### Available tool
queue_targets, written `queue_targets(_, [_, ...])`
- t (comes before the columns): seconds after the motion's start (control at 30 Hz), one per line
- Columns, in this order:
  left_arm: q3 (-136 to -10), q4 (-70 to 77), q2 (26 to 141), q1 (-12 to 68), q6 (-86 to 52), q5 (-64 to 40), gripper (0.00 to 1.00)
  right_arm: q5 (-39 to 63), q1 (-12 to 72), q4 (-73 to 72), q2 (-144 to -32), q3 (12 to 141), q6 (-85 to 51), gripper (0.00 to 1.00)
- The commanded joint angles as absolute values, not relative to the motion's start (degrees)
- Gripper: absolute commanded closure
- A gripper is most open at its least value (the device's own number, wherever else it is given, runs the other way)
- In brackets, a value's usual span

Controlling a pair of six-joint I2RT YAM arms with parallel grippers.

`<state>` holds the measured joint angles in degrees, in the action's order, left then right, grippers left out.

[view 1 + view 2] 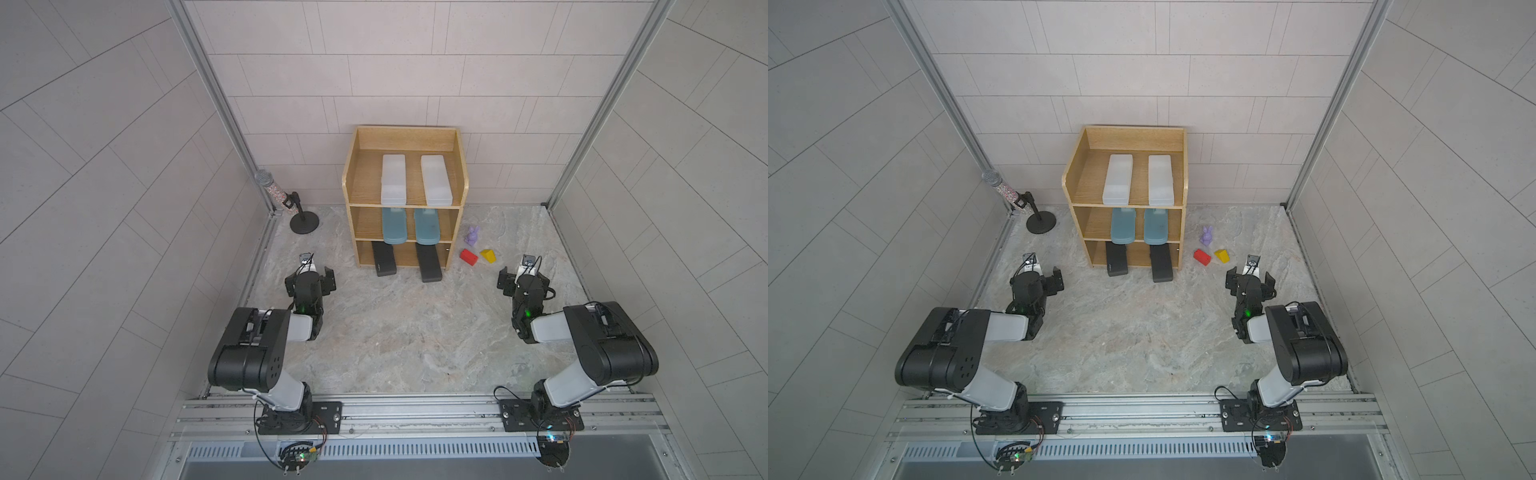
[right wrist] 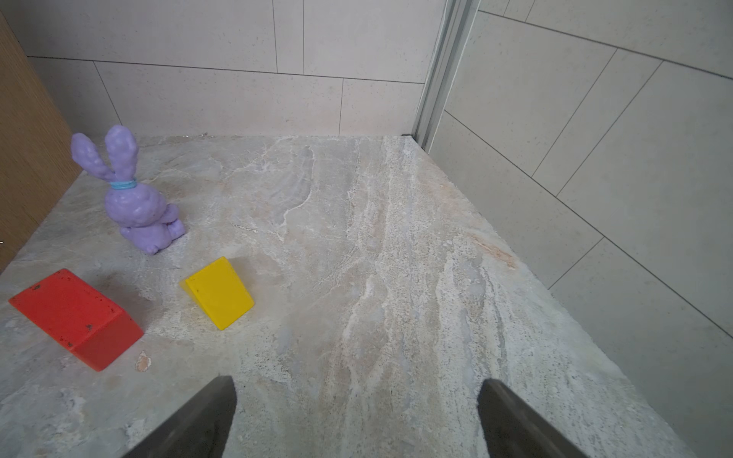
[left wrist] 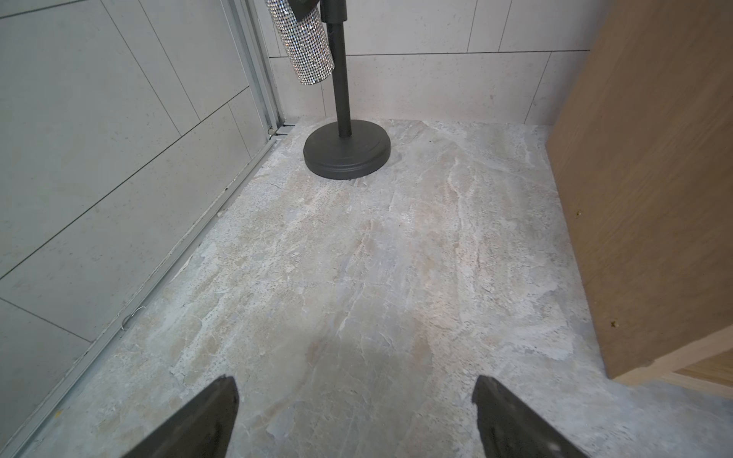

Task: Place the pencil cases on the shelf according to color
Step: Reset both arms

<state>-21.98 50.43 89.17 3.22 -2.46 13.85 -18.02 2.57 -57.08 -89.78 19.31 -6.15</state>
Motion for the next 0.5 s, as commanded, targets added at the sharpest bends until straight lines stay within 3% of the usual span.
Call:
queue_targets(0.0, [-23.03,49.96,89.72,2.92,-1.47,12.78,0.00,-18.41,2.59,-56.61,-89.91,20.03,-5.83,0.00])
queue_targets(0.47, [-23.29,49.44,89.56,2.89,-1.57,12.77,0.00,-18.43,2.62,-56.60,-89.91,19.98,-5.89,0.00])
